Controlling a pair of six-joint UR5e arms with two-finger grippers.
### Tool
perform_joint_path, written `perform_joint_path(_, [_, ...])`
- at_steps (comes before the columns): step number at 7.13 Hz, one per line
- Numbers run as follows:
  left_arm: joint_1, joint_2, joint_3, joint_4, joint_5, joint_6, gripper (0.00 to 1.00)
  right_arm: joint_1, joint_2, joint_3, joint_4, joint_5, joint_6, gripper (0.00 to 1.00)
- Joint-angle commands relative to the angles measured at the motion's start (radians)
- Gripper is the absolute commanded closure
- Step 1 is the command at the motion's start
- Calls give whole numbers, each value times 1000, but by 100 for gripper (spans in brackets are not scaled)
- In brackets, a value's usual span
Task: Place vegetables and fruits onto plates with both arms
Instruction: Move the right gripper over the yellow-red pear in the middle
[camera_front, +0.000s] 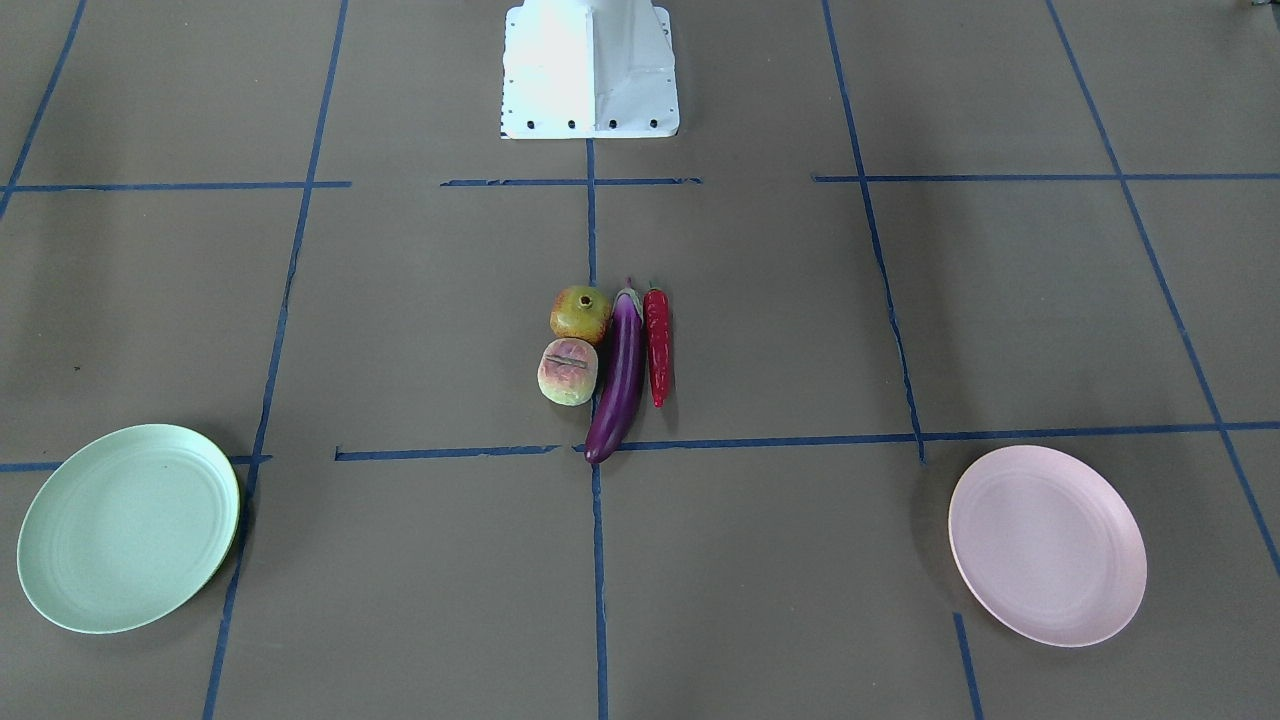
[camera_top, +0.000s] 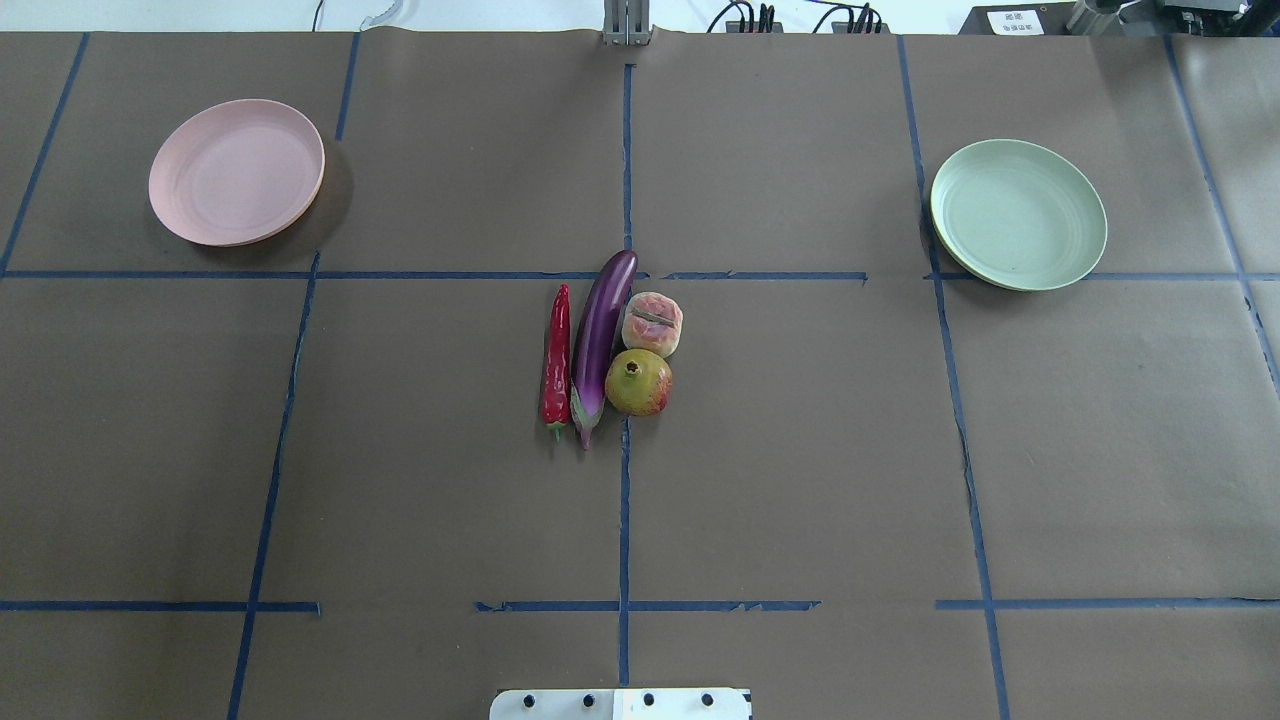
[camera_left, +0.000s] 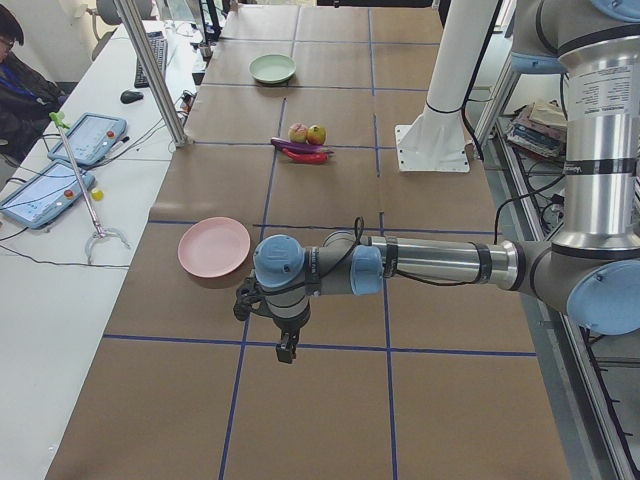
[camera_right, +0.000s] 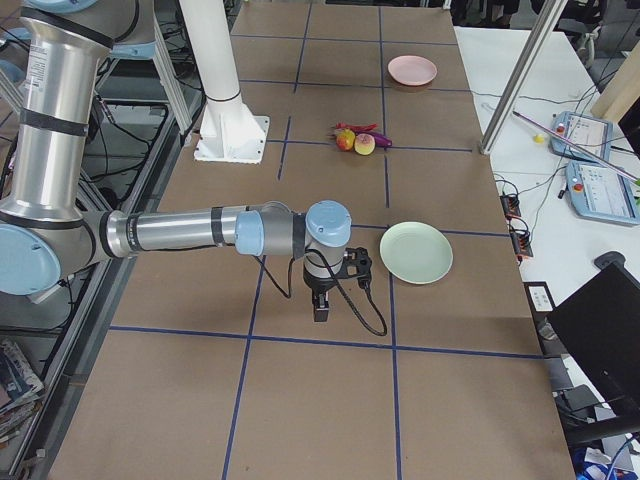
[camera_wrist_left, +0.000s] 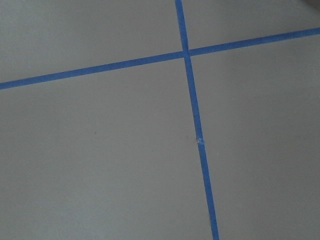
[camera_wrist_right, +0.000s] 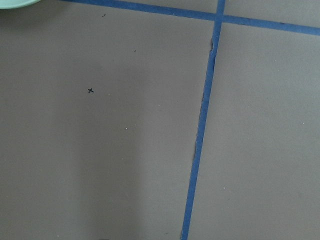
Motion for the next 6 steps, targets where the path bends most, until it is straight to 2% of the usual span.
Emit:
perform_joint_path(1, [4, 0, 1, 1, 2, 2, 0, 0, 8, 7, 2, 6, -1, 0])
perform_joint_path(3, [5, -1, 1, 0, 0, 1, 0, -26, 52, 19, 116, 38, 26, 0])
perform_joint_path(4, [5, -1, 2, -1, 0, -1, 0, -126, 152, 8, 197, 63, 53, 0])
perform_joint_path(6, [5, -1, 4, -1, -5, -2, 0, -286, 362, 11, 206, 57, 357, 1])
